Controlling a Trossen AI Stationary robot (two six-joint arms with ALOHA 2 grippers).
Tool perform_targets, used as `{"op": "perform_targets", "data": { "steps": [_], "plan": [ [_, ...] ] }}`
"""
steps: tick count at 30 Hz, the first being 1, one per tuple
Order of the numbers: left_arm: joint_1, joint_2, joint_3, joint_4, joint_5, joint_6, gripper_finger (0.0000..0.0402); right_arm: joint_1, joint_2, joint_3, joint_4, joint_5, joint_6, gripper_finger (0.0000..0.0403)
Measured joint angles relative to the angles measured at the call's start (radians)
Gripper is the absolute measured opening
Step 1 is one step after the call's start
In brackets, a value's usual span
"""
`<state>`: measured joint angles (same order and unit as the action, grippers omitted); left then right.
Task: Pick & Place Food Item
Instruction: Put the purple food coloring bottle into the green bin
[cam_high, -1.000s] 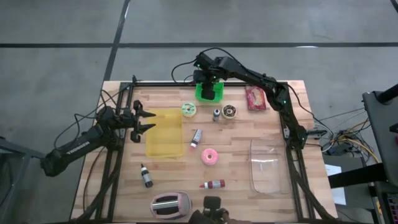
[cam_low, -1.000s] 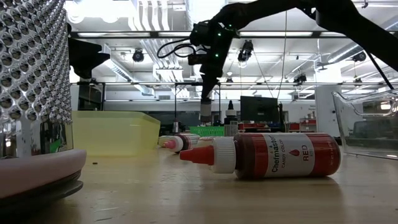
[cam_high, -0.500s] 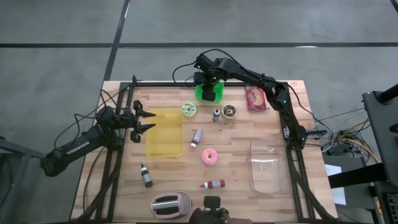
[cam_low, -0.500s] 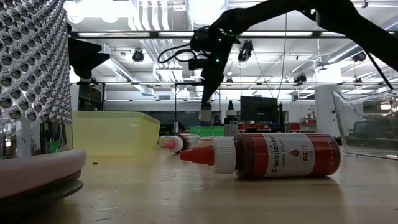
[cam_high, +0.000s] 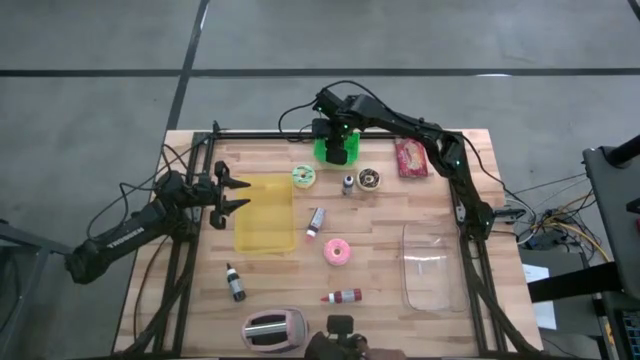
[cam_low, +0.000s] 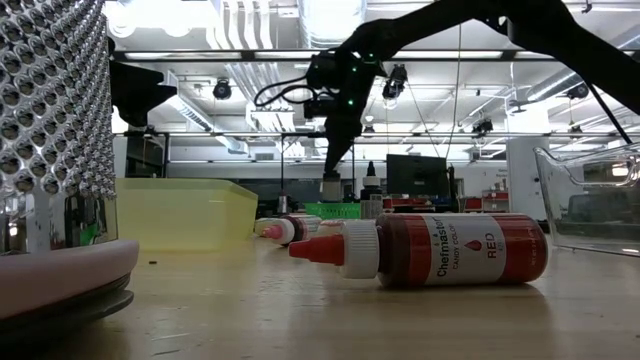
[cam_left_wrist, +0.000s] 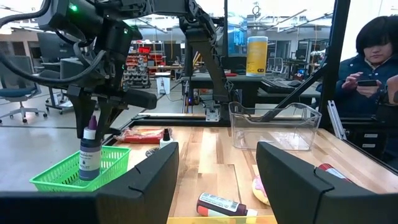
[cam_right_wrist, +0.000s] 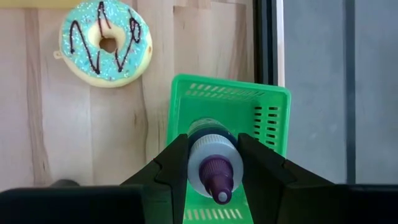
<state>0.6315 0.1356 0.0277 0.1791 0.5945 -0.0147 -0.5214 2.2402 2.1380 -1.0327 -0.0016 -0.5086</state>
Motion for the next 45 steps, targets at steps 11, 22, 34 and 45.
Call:
{"op": "perform_targets", "data": {
  "steps": [11,22,34,45],
  "plan": [
    [0.000,0.000,0.000,0.000,0.000,0.000,0.0223,-0.003,0.000,-0.016,0.044,-0.008,-0.019,0.0107],
    [0.000,0.000,0.000,0.000,-0.001,-0.001,0.0223,-0.022,0.001,-0.016,0.050,-0.049,-0.022,0.0107],
    [0.000,0.000,0.000,0.000,-0.002,-0.004,0.0223,-0.036,0.002,-0.016,0.051,-0.110,-0.051,0.0107],
    [0.000,0.000,0.000,0.000,-0.003,-0.012,0.0223,-0.045,0.028,-0.010,0.005,-0.104,-0.038,0.0107]
  ]
}}
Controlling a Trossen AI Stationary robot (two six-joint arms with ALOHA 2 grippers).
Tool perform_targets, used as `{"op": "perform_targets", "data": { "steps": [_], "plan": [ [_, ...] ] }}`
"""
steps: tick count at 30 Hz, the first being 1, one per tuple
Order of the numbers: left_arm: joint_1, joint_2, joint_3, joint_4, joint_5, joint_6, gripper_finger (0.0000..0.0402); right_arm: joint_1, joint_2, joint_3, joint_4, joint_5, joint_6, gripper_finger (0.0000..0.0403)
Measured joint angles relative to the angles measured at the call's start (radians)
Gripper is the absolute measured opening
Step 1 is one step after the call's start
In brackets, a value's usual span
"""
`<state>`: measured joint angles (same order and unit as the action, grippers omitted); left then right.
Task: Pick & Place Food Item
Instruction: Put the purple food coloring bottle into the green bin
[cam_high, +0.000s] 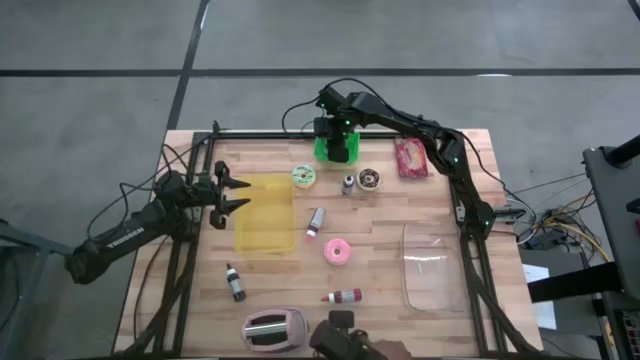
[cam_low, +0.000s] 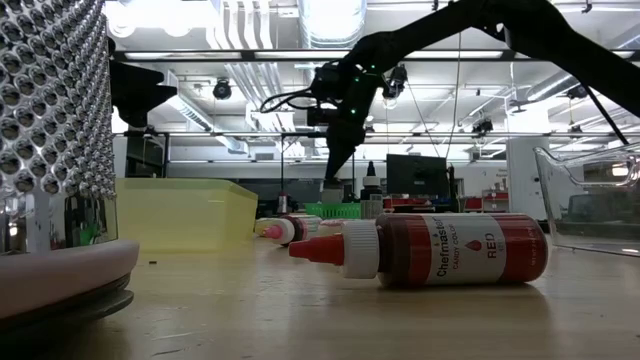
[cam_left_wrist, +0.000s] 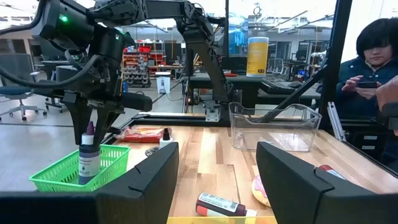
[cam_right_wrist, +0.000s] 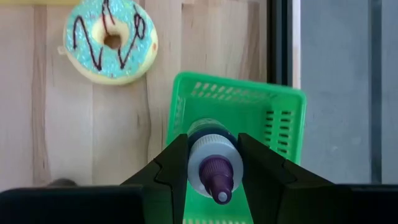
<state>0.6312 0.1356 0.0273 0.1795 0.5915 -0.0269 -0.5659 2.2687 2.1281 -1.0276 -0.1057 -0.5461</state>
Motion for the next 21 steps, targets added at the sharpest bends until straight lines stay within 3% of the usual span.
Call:
{"op": "perform_targets", "data": {
  "steps": [21],
  "plan": [
    [0.000,0.000,0.000,0.000,-0.003,0.000,0.0223,-0.005,0.005,-0.016,-0.074,-0.008,0.000,0.0107]
  ]
}}
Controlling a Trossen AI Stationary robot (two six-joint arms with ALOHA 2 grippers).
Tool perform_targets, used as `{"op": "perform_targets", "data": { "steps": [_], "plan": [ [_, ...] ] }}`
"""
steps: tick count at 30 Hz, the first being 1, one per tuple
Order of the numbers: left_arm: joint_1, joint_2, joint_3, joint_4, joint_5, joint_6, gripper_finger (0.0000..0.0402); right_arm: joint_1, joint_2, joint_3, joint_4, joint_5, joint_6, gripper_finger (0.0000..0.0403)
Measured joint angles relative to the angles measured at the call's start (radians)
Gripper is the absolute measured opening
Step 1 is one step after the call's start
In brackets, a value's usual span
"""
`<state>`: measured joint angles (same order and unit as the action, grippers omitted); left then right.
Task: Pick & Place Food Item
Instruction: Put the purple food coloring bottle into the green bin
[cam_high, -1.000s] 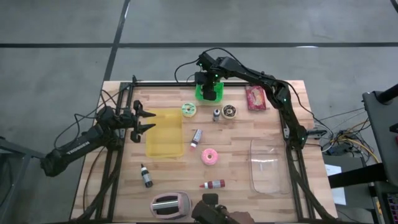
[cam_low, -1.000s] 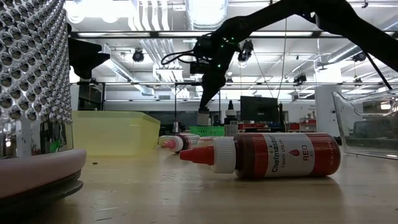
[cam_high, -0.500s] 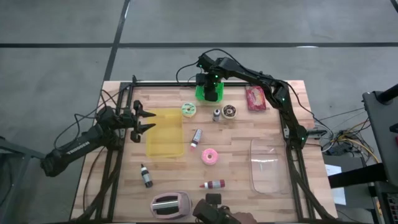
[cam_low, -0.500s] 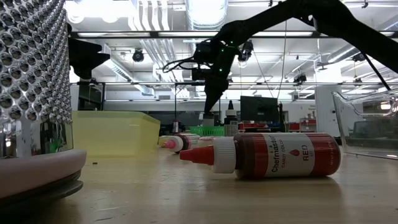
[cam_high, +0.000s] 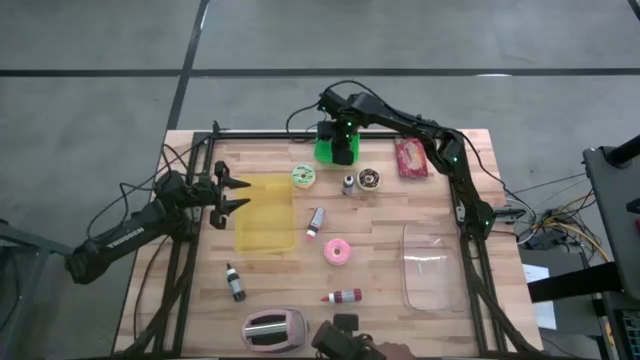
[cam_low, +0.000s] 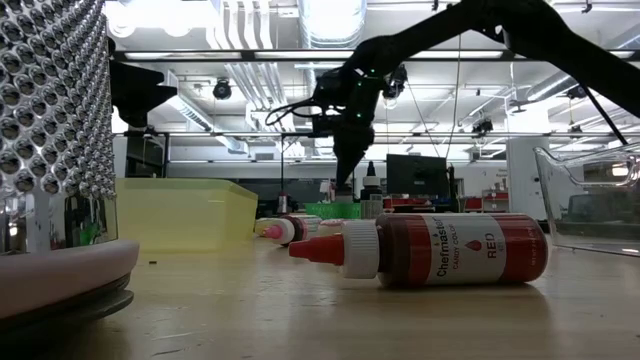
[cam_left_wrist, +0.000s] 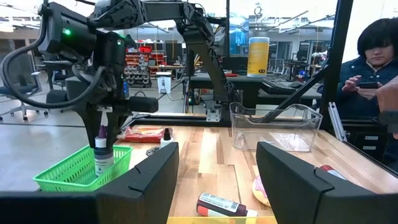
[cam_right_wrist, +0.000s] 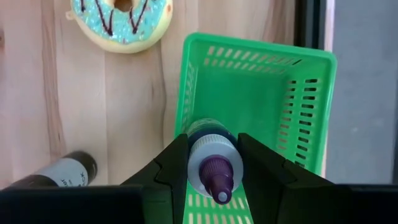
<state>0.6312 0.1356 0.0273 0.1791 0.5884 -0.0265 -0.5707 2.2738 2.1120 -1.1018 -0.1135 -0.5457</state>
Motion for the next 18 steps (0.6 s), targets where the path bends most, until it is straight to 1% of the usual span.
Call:
{"op": "perform_targets", "data": {
  "steps": [7,12,18],
  "plan": [
    [0.000,0.000,0.000,0.000,0.000,0.000,0.0223,-0.001,0.001,-0.006,-0.001,-0.001,0.003,0.0107],
    [0.000,0.000,0.000,0.000,0.000,0.000,0.0223,-0.002,0.001,-0.025,0.010,-0.029,0.004,0.0107],
    [0.000,0.000,0.000,0.000,0.001,0.000,0.0223,-0.002,0.001,-0.044,0.020,-0.031,-0.001,0.0107]
  ]
}}
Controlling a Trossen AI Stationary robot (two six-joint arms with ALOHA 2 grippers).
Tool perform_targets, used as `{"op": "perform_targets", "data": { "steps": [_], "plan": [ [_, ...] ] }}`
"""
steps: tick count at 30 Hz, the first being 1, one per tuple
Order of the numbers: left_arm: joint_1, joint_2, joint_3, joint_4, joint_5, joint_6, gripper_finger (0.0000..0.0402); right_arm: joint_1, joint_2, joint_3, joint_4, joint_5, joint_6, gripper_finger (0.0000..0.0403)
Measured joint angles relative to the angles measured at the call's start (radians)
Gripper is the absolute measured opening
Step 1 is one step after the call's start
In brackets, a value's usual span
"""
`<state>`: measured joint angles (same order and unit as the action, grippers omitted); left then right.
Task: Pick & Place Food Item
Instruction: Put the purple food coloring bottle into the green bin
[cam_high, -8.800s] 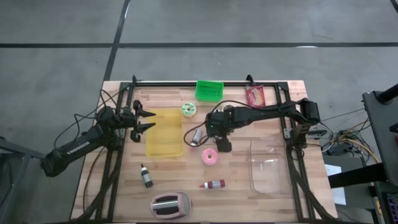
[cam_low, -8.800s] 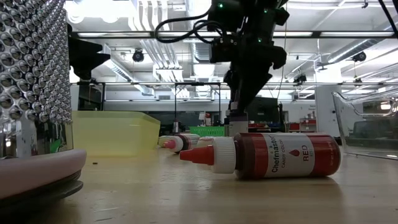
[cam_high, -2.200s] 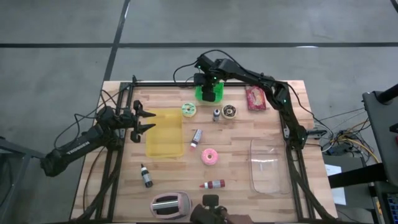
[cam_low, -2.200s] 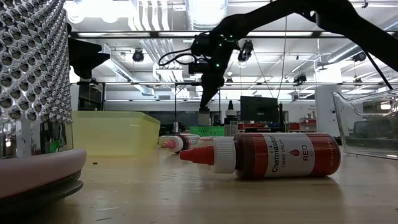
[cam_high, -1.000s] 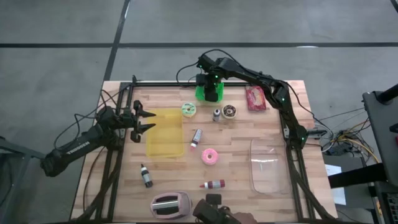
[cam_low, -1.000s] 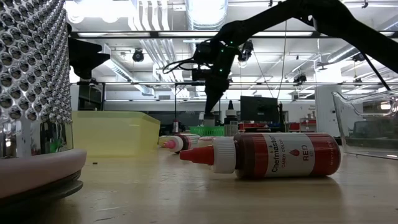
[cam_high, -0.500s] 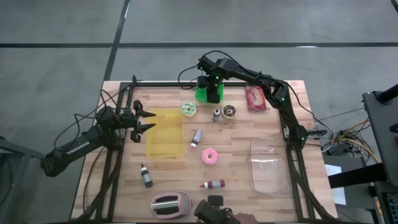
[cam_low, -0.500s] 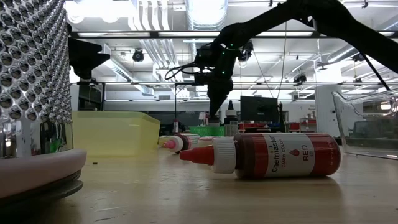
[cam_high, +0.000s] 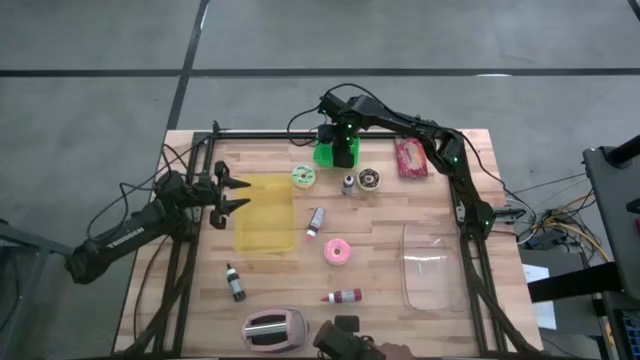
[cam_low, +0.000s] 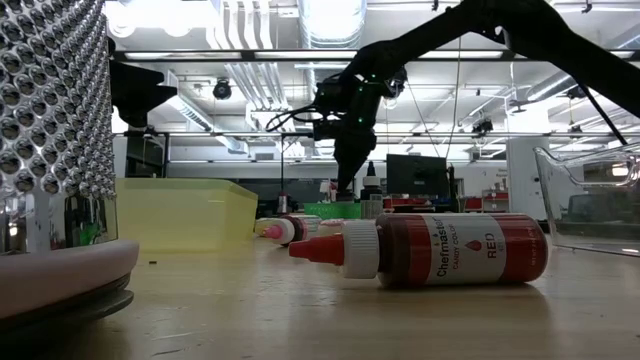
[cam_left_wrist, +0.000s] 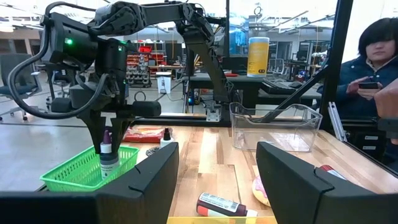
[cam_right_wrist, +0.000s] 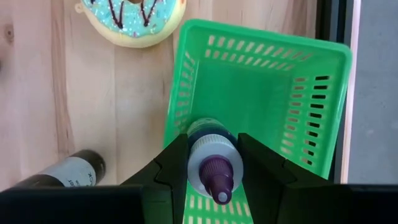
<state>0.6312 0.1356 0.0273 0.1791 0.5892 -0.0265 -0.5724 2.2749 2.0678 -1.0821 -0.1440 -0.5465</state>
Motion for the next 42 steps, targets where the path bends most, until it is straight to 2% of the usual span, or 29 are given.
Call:
{"op": "perform_targets", "data": {
  "steps": [11,42],
  "plan": [
    [0.000,0.000,0.000,0.000,0.002,0.001,0.0223,0.000,0.000,0.000,0.001,0.002,-0.007,0.0107],
    [0.000,0.000,0.000,0.000,-0.001,0.004,0.0223,0.005,0.000,0.000,0.003,0.007,-0.006,0.0140]
  ]
}}
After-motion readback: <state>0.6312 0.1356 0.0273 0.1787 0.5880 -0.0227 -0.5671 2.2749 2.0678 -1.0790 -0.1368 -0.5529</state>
